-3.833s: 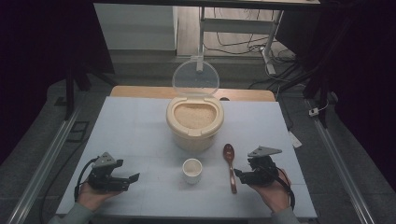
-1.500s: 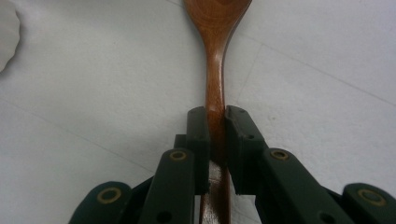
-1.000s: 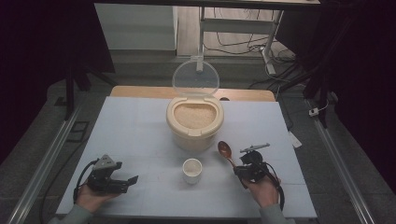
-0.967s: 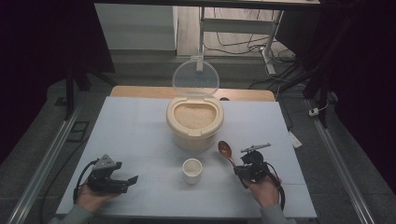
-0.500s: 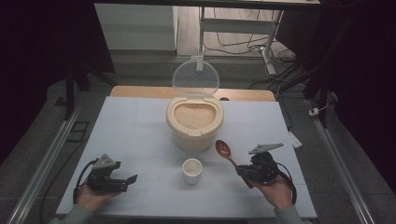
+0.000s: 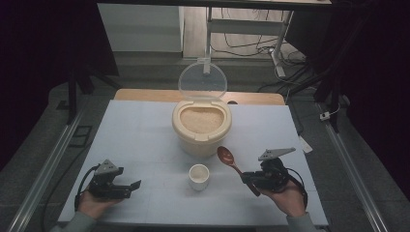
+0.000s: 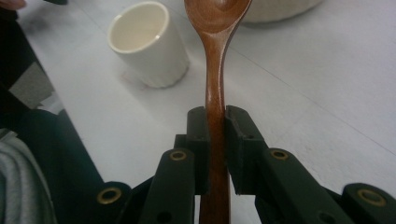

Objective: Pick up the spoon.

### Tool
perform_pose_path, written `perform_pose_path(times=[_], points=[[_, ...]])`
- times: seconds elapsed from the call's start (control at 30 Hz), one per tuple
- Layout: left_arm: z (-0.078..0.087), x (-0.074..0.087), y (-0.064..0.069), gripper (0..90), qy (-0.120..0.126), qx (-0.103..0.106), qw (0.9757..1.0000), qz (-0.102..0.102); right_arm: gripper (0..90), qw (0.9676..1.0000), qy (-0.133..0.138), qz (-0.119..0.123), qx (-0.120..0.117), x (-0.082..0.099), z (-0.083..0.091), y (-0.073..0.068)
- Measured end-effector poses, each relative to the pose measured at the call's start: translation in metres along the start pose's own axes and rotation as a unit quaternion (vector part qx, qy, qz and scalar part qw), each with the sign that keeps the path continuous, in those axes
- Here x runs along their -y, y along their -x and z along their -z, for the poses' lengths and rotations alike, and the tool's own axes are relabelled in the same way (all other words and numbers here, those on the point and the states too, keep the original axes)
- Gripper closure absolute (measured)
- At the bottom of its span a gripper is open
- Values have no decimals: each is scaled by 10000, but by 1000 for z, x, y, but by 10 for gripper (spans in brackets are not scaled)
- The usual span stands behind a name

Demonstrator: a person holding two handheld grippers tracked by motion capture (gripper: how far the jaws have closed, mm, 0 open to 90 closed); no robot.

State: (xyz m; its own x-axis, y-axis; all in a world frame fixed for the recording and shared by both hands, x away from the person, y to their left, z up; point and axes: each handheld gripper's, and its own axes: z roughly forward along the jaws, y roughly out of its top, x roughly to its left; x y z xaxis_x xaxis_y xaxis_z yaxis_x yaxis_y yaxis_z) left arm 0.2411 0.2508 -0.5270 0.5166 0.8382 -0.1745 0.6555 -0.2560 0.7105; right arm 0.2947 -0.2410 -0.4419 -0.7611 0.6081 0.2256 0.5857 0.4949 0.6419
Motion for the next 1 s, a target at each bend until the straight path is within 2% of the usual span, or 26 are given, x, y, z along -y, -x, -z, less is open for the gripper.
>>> perform_pose_path(times=[0.1,0.47,0.87,1.0], points=[[0,0,-1,103,-8,-9,10000,9,802,9998,50,138,-130,-4,0,-4],[0,0,1,105,-17,-13,10000,-33,802,9979,79,544,-329,-18,-2,-15],[0,-1,1,106,-20,3,10000,-64,802,9922,-9,1138,-514,-44,-12,-26],[0,-1,1,107,-23,3,10000,-89,802,9905,-79,1239,-594,-50,-19,-28]])
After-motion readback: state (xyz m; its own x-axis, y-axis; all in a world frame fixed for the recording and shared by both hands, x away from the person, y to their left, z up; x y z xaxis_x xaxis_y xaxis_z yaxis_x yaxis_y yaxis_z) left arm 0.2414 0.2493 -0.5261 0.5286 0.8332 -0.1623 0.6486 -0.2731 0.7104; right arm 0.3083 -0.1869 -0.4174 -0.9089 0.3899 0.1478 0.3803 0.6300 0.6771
